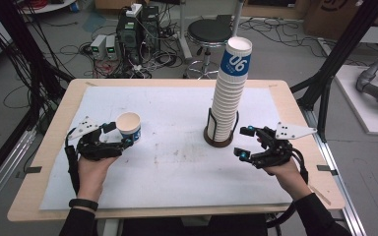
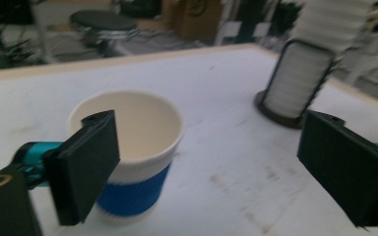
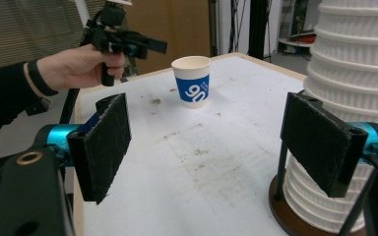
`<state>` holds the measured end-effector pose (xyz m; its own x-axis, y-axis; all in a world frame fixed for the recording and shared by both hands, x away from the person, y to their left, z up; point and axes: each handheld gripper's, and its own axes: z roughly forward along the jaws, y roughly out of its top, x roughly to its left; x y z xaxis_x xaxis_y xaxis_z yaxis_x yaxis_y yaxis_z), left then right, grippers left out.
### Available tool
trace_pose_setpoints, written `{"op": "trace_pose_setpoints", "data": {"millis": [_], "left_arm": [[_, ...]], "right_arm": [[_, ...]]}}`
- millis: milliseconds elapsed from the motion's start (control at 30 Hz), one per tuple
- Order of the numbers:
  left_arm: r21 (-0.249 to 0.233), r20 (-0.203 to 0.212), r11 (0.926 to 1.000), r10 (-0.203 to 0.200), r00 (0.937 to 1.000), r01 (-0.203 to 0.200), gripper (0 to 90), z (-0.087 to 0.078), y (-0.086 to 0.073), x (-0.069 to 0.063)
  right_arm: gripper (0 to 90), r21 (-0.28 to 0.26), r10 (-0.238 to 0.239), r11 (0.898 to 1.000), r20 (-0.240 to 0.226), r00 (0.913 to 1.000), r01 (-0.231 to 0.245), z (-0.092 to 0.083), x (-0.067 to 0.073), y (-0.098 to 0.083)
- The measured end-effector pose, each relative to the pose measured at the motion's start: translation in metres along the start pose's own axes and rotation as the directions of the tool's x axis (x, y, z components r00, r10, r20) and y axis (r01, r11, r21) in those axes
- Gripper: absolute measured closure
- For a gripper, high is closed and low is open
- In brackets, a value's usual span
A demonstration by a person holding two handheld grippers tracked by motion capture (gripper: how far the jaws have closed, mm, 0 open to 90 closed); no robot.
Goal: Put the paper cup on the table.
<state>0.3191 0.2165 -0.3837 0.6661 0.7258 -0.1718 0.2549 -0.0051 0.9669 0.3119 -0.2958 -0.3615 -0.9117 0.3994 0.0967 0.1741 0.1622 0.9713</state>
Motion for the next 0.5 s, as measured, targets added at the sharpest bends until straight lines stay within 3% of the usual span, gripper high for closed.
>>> {"op": "trace_pose_setpoints", "data": {"millis": [67,133,367,467,500], "left_arm": [[-0.017,0.044,0.9994,0.031,0.9986,-0.03,11.9,0.003,0.007,-0.006],[-0.028,0.095,0.9976,0.067,0.9933,-0.064,11.9,0.009,0.013,-0.013],[-0.039,0.228,0.9905,0.137,0.964,-0.132,12.0,0.025,0.027,-0.04],[-0.04,0.265,0.9897,0.143,0.9537,-0.137,11.9,0.029,0.03,-0.049],[-0.039,0.289,0.9905,0.137,0.9475,-0.132,11.9,0.032,0.031,-0.053]], "right_arm": [[19.5,-0.002,0.002,1.0,0.007,1.0,-0.002,-0.004,-0.001,-0.001],[19.5,-0.005,0.004,1.0,0.014,0.9999,-0.004,-0.006,-0.003,-0.002],[19.5,-0.004,0.021,1.0,0.046,0.9987,-0.021,-0.01,-0.007,-0.003],[19.5,-0.006,0.013,1.0,0.051,0.9986,-0.012,-0.012,-0.005,-0.002],[19.5,-0.011,0.011,1.0,0.052,0.9986,-0.01,-0.012,-0.005,-0.001]]}}
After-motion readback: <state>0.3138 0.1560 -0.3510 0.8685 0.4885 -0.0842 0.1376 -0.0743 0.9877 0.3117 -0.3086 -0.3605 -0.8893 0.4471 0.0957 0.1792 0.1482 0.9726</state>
